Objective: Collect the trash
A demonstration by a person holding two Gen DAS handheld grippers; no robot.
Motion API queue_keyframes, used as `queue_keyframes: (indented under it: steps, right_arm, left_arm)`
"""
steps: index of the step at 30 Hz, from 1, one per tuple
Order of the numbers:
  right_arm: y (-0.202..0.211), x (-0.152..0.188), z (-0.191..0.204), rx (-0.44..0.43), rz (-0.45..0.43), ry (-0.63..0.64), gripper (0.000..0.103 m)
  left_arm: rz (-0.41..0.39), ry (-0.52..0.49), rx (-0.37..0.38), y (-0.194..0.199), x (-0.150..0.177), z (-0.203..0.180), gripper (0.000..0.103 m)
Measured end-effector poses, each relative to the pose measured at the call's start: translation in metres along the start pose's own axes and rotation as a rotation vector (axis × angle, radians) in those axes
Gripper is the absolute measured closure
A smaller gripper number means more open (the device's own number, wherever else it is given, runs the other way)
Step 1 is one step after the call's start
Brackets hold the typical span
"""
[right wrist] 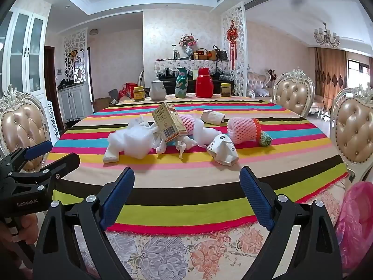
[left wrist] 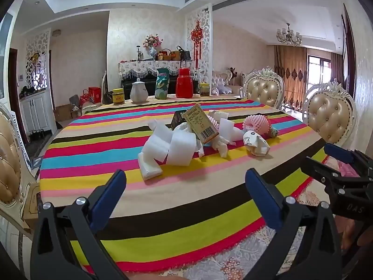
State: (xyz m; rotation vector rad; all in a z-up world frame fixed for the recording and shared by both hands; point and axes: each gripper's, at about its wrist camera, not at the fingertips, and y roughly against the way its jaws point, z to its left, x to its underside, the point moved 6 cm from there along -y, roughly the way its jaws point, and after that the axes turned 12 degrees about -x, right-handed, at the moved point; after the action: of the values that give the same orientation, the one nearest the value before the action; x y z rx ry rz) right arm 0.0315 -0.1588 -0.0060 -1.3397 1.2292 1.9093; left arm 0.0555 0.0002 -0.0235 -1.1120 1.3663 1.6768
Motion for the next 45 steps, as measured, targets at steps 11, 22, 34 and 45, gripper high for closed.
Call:
queue_keyframes:
  steps: [11,22,34,45]
  right_arm:
    - [-0.0018,0.0008,0.0006,0.002,0.003,0.001,0.017]
    - [-0.0025,0.0012,-0.0012,-0.004,0.004,-0.005,0.017]
    - [-0.0032,0.0015,0.0001,-0.007,0.002,-0.009,0.017]
    - [-0.0035,0.0007,0.0009,-0.005,-0.002,-0.015,0.017]
  left_arm:
    - [-0.001,0.0,0.003,0.0009,-0.0002,0.0001,0.004]
    - [0.001,-0.002,0.003,-0.0009,-0.0002,-0.0019,0.004]
    - [0.003,0.002,0.005,-0.0018,-0.0005,0.0011,0.004]
    - [0.004,0.003,0.005,-0.0022,-0.0005,0.0015,0.004]
